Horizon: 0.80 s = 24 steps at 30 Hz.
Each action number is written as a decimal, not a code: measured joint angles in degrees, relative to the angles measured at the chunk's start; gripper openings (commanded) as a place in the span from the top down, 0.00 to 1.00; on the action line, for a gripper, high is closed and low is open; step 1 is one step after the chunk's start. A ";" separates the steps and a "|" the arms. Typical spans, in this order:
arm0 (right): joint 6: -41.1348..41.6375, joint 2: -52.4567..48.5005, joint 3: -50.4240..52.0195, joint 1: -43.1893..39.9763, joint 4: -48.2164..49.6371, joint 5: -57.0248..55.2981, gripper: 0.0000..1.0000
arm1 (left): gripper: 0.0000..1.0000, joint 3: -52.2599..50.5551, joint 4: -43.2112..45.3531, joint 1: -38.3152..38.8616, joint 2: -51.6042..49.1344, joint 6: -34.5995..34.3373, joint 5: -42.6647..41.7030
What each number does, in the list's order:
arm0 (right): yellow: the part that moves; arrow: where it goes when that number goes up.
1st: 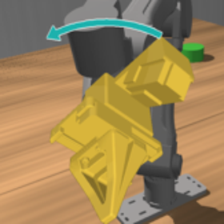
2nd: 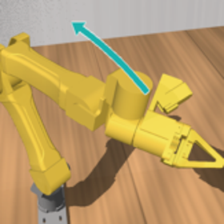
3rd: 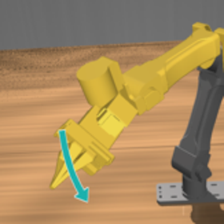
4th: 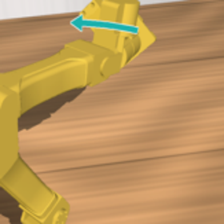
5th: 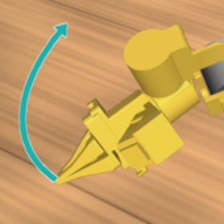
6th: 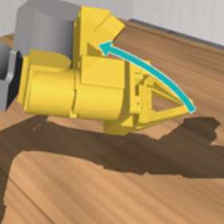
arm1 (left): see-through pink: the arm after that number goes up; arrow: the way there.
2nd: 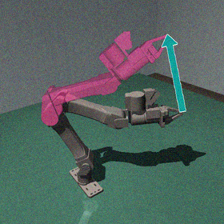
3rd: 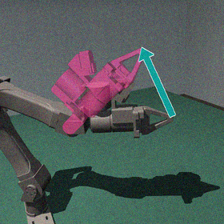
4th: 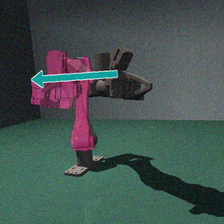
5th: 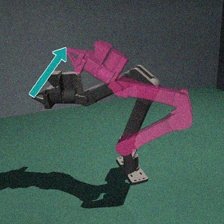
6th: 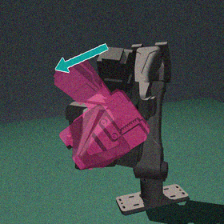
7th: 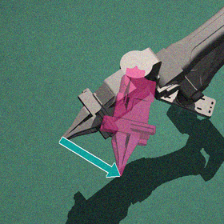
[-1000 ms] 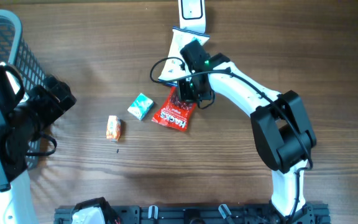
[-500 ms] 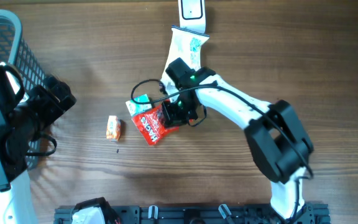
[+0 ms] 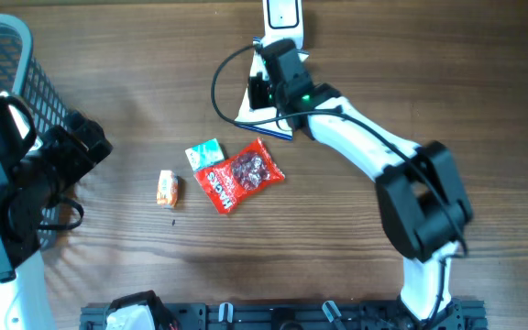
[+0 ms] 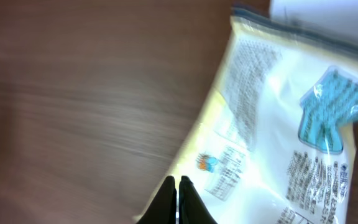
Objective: Scan the item barcode
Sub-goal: 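Carry the wipes pack right and lower it onto the table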
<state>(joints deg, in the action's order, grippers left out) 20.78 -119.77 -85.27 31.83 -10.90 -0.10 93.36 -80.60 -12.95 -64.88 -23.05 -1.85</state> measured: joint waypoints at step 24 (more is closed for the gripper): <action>6.93 -2.16 0.46 -2.91 -53.99 -15.47 0.96 | 0.00 0.00 0.02 0.00 0.00 0.00 0.00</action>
<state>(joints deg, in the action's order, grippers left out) 27.70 -121.93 -84.82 28.93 -64.88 -15.57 93.36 -80.58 -12.95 -64.88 -23.05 -1.85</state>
